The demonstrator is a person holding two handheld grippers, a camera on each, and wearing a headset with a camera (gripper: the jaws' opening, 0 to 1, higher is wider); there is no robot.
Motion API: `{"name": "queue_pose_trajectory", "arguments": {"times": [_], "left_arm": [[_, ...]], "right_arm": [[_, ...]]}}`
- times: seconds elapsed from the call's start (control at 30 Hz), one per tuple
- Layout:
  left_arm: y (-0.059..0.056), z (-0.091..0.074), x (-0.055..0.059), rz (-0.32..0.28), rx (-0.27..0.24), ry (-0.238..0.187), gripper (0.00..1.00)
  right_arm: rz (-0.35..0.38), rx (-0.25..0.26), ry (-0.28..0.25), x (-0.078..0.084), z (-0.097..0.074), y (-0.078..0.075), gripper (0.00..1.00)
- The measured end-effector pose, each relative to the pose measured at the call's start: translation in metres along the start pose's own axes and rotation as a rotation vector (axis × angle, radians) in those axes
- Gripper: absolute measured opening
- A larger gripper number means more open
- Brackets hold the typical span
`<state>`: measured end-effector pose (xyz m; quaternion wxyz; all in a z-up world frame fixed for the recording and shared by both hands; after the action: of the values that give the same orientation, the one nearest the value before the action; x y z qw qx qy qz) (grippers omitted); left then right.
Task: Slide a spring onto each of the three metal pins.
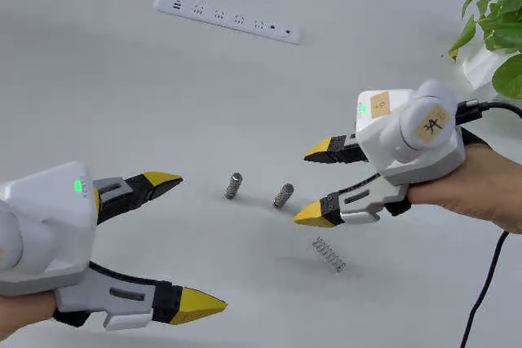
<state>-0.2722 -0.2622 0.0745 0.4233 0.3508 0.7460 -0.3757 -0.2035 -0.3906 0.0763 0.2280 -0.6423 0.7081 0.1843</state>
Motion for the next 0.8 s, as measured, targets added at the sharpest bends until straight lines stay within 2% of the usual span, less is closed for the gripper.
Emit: {"name": "queue_pose_trajectory", "arguments": {"times": [0.2,0.33,0.6,0.7,0.8], "left_arm": [[-0.004,-0.003,-0.002,0.026,0.000,0.030,0.90],[-0.007,-0.002,-0.001,0.057,0.004,0.068,0.88],[-0.016,0.008,-0.004,0.174,0.024,0.150,0.80],[-0.020,0.016,-0.004,0.235,0.045,0.199,0.75],[-0.024,0.030,-0.004,0.300,0.072,0.253,0.70]], "right_arm": [[0.052,0.052,-0.065,0.014,-0.022,0.008,0.60],[0.086,0.075,-0.097,0.030,-0.034,0.018,0.67],[0.167,0.120,-0.184,0.056,-0.052,0.035,0.80],[0.181,0.125,-0.207,0.064,-0.056,0.045,0.85],[0.192,0.139,-0.216,0.080,-0.060,0.051,0.88]]}}
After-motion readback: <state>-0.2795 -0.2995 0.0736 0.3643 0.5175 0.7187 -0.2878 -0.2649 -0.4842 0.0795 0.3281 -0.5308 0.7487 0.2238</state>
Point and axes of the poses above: the centre of the closed fingertips' face, and the gripper's own axes: z roughly forward along the fingers, y roughly to its left, x roughly out of its underside, the point moved 2 cm from there along -z, roughly backward along the fingers, and after that the axes turned 4 degrees about -z, right-handed, at the moved point
